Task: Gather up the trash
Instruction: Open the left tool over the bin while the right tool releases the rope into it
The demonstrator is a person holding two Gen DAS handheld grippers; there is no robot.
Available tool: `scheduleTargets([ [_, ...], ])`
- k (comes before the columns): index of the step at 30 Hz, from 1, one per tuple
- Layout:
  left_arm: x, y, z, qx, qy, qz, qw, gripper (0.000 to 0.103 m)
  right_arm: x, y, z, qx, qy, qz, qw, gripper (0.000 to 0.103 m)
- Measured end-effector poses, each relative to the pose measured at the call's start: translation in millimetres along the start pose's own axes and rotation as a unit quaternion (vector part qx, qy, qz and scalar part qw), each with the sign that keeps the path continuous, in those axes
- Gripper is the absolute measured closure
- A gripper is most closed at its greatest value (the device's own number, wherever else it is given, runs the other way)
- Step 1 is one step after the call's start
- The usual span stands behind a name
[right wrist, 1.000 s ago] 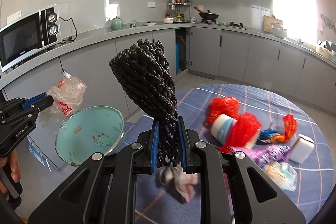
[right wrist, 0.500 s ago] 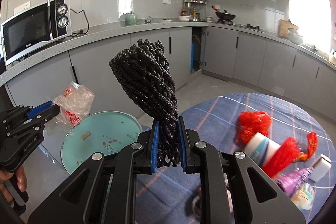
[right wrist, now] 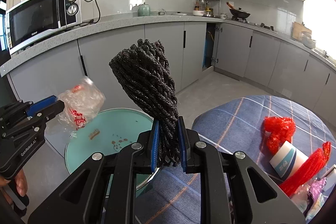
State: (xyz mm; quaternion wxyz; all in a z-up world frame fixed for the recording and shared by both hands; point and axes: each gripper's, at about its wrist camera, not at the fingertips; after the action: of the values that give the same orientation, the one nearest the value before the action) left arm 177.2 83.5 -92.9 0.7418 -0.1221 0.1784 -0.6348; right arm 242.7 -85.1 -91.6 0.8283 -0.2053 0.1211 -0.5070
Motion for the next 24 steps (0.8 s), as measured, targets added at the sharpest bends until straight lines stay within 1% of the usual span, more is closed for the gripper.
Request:
scheduleTargets([
  [7, -2, 5, -3, -0.005, -0.001, -0.001, 1.0000, 0.083, -13, 17, -4, -0.016, -0.018, 0.018, 1.000, 0.084],
  [8, -2, 6, -3, -0.006, -0.002, 0.001, 1.0000, 0.080, -15, 20, -5, -0.019, -0.021, 0.023, 0.999, 0.082],
  [9, -3, 6, -3, -0.006, -0.002, 0.002, 1.0000, 0.070, -16, 21, -7, -0.018, -0.022, 0.023, 0.999, 0.080],
  [10, -4, 6, -4, -0.005, -0.002, 0.005, 1.0000, 0.065, -16, 22, -8, -0.019, -0.022, 0.023, 0.999, 0.069],
  [11, -5, 6, -4, -0.003, -0.003, 0.008, 1.0000, 0.055, -15, 24, -9, -0.022, -0.020, 0.029, 0.999, 0.061],
  [12, -6, 5, -4, 0.000, -0.004, 0.013, 0.9999, 0.049, -15, 25, -10, -0.024, -0.019, 0.031, 0.999, 0.061],
  [15, -9, 6, -6, -0.001, -0.007, 0.018, 0.9998, 0.045, -14, 25, -12, -0.024, -0.020, 0.028, 0.999, 0.057],
  [17, -10, 6, -6, -0.001, -0.009, 0.021, 0.9997, 0.041, -13, 23, -13, -0.025, -0.017, 0.028, 0.999, 0.057],
  [24, -12, 5, -7, -0.002, -0.011, 0.024, 0.9996, 0.039, -6, 13, -16, -0.019, -0.006, 0.020, 1.000, 0.056],
])
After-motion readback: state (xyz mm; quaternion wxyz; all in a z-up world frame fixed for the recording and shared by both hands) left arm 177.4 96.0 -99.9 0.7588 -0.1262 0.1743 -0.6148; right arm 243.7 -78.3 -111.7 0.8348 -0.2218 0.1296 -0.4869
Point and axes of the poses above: each gripper's, at about its wrist camera, not at the fingertips, and y roughly the way its jaws point, x to its right, z to its top, and after that the axes turned 6 degrees about x, right-handed
